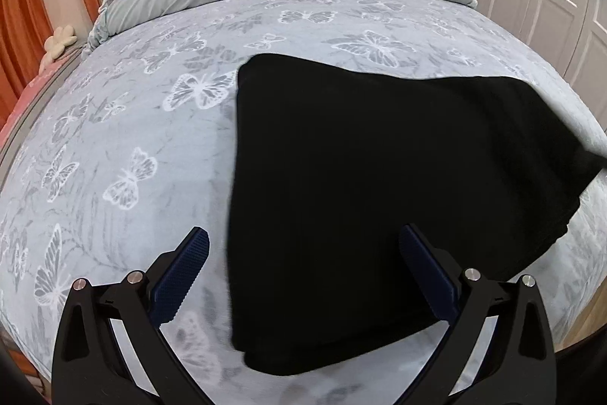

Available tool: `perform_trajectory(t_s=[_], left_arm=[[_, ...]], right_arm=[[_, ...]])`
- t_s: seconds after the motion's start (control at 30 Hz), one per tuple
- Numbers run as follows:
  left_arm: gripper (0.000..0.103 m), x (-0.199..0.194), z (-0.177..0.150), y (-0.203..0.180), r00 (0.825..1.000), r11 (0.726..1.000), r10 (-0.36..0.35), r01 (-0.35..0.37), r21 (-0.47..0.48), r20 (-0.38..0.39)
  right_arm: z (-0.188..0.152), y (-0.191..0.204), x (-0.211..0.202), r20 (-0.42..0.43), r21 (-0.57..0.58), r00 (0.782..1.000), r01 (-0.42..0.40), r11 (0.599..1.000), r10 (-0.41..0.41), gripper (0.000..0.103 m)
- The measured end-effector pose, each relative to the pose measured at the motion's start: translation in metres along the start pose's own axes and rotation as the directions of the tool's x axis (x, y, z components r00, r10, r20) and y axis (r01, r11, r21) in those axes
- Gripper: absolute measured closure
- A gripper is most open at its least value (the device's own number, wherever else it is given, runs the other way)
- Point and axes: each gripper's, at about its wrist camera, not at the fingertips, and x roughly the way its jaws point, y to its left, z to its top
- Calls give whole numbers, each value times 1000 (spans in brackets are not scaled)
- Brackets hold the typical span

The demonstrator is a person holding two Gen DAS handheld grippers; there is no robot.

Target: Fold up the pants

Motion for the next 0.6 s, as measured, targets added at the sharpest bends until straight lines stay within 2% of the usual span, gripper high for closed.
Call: perform_trajectory(t_s=[0.03,0.1,0.13,0.17,0.2,0.23,0.27,0.3,0.37,0.4,0.43,0.5,0.6], left_arm=[[5,-1,0,3,1000,1000,-2,2,-8,2],[5,0,1,9,1000,1000,-5,5,-19,2],[5,1,1,11,1000,1000,-6,6,-21,-1],[5,2,0,13,1000,1000,-3,3,-23,-9],[5,4,0,14,1000,1000,-4,4,-23,-14],[5,5,0,15,1000,1000,-8,7,-23,-19],[5,5,-1,16,1000,1000,-9,9,-24,-22],[5,4,0,17,1000,1000,-12,11,-27,-23],[5,1,-1,18,1000,999,-20,20,-27,-20],[5,0,-2,19,999,999,-21,20,-27,-25],[5,0,-3,20,999,999,-28,27,-32,-31],[5,2,-7,24,997,997,-58,54,-57,-52],[5,5,-16,30,988,985,-128,117,-124,-83]], right_arm=[[9,4,-18,56,2,998,-38,999,37,98],[14,-1,-29,75,-1,997,-24,1000,24,97],[10,-7,-22,41,-3,999,3,1000,-3,97],[1,-22,-6,-15,5,997,69,998,-69,97],[-8,-34,6,-55,11,989,141,990,-140,93],[-23,-52,24,-116,27,962,250,968,-245,85],[-33,-63,32,-151,49,948,291,955,-281,85],[-38,-71,35,-172,88,946,294,952,-276,85],[-36,-76,25,-133,179,982,160,971,-137,84],[-33,-72,18,-86,178,991,113,977,-99,76],[-33,-69,14,-62,170,992,116,979,-107,64],[-33,-69,15,-49,183,994,101,978,-94,52],[-36,-68,33,-86,240,996,-14,971,36,52]])
